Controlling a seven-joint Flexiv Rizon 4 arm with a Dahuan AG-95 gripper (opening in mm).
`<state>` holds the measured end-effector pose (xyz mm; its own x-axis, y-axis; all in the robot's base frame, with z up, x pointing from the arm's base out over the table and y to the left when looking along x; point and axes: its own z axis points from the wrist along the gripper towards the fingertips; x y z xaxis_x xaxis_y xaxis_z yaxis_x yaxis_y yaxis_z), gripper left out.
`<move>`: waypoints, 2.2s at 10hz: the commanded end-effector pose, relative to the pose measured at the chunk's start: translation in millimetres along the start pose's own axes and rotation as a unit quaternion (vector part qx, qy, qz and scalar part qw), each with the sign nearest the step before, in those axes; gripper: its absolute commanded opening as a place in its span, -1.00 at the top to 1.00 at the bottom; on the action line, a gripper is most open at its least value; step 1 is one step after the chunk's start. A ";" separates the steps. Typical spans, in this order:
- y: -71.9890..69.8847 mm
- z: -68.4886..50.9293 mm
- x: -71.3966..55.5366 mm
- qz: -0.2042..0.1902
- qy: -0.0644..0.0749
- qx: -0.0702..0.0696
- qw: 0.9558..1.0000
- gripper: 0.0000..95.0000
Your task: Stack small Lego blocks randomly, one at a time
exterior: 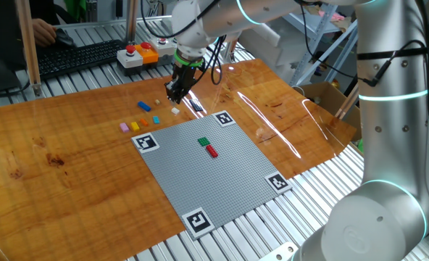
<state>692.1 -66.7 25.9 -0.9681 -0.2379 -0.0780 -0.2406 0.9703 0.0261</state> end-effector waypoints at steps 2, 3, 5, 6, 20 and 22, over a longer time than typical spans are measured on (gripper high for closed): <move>-1.0 4.6 1.8 0.000 0.001 0.000 1.000 0.60; -1.5 6.1 2.3 0.000 0.000 0.001 1.000 0.60; -2.3 8.9 2.8 0.000 0.000 0.002 1.000 0.60; -2.6 11.1 3.7 0.000 0.000 0.001 1.000 0.60; -3.5 18.8 6.5 0.002 -0.007 0.000 1.000 1.00; -4.7 6.9 8.1 0.015 -0.007 -0.002 1.000 1.00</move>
<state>686.1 -73.1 17.6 -0.9737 -0.2094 -0.0899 -0.2130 0.9765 0.0327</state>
